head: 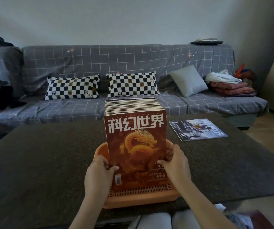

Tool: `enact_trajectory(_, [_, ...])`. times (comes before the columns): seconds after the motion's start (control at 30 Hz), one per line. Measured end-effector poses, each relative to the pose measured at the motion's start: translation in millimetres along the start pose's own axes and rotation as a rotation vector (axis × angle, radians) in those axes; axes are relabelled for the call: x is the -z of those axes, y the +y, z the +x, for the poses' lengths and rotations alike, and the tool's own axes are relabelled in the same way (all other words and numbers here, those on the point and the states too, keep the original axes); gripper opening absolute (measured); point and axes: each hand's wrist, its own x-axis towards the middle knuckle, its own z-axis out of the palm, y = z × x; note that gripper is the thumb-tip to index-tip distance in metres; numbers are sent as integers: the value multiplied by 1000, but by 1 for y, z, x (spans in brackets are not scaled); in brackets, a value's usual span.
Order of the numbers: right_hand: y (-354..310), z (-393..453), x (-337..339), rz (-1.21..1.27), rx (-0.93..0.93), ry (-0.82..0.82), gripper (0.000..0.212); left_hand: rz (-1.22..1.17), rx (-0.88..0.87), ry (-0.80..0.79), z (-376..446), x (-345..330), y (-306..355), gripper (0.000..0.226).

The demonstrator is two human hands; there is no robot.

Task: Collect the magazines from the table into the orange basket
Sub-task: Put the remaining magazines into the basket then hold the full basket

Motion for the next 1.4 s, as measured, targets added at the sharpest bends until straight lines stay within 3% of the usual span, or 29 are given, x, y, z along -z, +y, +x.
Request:
enact_trajectory(0.07, [1,-1,0,-8,29,-40,62,-16,0,38,-1,0,2,30])
enact_trajectory(0.3, [1,1,-2,-98,71,-158,45,136,-151,-11,-6,-1,5,28])
enact_trajectory(0.57, [-1,1,4,-98,26,-203,32,175,-93,-93,-7,4,10,38])
enact_trajectory(0.63, [-3,-1,7,-56,6,-197,35,116,-67,-58,-11,6,9,47])
enact_trajectory(0.73, [-6,-5,11,49,31,-152,57,20,-41,69,-19,7,7,60])
enact_trajectory(0.8, [-6,-7,15,104,28,-125,66,-5,-91,152,-24,6,10,51])
enact_trajectory(0.9, [-4,-12,21,129,15,-104,60,-54,-178,202,-34,5,23,30])
enact_trajectory(1.03, [3,-21,34,130,12,-73,50,-128,-295,17,-48,-11,49,11])
enact_trajectory(1.2, [20,-21,74,151,12,-4,35,-239,-393,-217,-56,-54,97,20])
enact_trajectory(1.4, [56,7,127,105,-38,110,33,-286,-485,-394,-51,-119,163,34])
